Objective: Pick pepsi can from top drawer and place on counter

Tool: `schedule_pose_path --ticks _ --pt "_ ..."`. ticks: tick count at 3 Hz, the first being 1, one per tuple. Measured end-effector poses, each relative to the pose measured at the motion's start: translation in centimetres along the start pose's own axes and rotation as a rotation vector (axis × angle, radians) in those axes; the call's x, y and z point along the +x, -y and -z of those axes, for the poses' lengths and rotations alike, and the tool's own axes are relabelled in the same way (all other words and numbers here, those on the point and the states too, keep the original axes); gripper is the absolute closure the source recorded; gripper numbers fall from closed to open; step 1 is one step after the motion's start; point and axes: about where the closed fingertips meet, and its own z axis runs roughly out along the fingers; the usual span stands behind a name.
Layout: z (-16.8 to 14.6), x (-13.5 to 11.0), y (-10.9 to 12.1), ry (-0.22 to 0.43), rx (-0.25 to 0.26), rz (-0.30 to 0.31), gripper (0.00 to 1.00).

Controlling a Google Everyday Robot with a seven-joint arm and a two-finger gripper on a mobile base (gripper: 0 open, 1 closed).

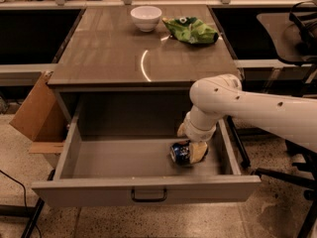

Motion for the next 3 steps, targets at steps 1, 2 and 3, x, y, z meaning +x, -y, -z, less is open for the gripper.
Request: schedule_pose_path --ticks 1,2,3 --pt "-0.2 -0.1 -0.1 -0.001 -0.004 0.004 0.56" --pt "1.0 0.0 -0.3 0.039 0.009 0.0 0.81" --pt "5.1 0.2 -0.3 0.081 0.056 0.001 1.0"
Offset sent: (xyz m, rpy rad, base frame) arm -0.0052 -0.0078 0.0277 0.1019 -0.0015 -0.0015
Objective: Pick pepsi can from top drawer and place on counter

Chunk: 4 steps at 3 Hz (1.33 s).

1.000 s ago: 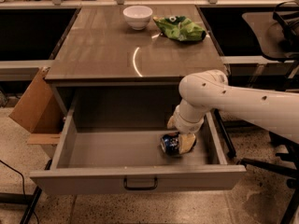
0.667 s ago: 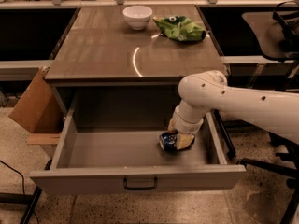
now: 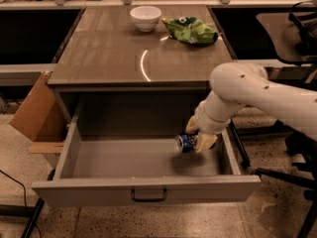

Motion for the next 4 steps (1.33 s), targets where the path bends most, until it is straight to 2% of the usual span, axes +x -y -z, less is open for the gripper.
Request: schedule_pose_path --ticks 1,3,4 --pt "6.8 0.0 0.5 0.032 0.075 0.011 1.0" --pt "15.4 0.7 0.1 0.073 0.202 0.011 1.0" --pt "15.4 0.7 0.1 0.073 0.202 0.011 1.0"
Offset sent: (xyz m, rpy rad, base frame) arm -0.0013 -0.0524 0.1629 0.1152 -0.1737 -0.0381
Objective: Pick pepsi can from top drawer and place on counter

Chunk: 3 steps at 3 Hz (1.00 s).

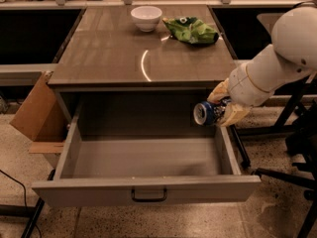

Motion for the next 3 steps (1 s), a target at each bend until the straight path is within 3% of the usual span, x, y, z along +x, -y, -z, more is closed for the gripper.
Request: schedule_pose_path --ticks 1,3 --pt "0.9 -0.3 1.9 -0.024 0.004 -0.019 1.0" --pt "3.5 -1.1 10.1 -0.104 0.041 -0.124 1.0"
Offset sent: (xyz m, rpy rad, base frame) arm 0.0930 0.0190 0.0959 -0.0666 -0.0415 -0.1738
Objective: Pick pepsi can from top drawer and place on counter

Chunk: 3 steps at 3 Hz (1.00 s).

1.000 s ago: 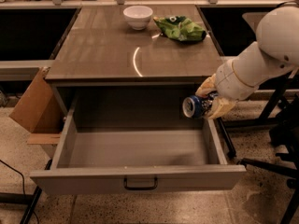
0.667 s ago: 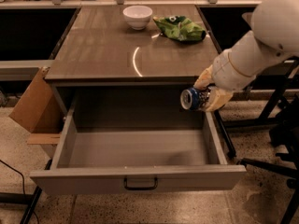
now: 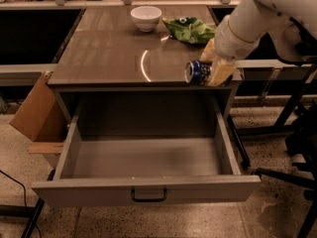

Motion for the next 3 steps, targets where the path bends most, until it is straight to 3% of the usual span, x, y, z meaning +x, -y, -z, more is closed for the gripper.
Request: schedule_pose_path --ticks 2,3 --pt "-2.9 -1.3 6.3 -0.009 0.035 -0.135 1.0" --pt "-4.5 -1.3 8.2 -0.006 0.072 -0.197 0.82"
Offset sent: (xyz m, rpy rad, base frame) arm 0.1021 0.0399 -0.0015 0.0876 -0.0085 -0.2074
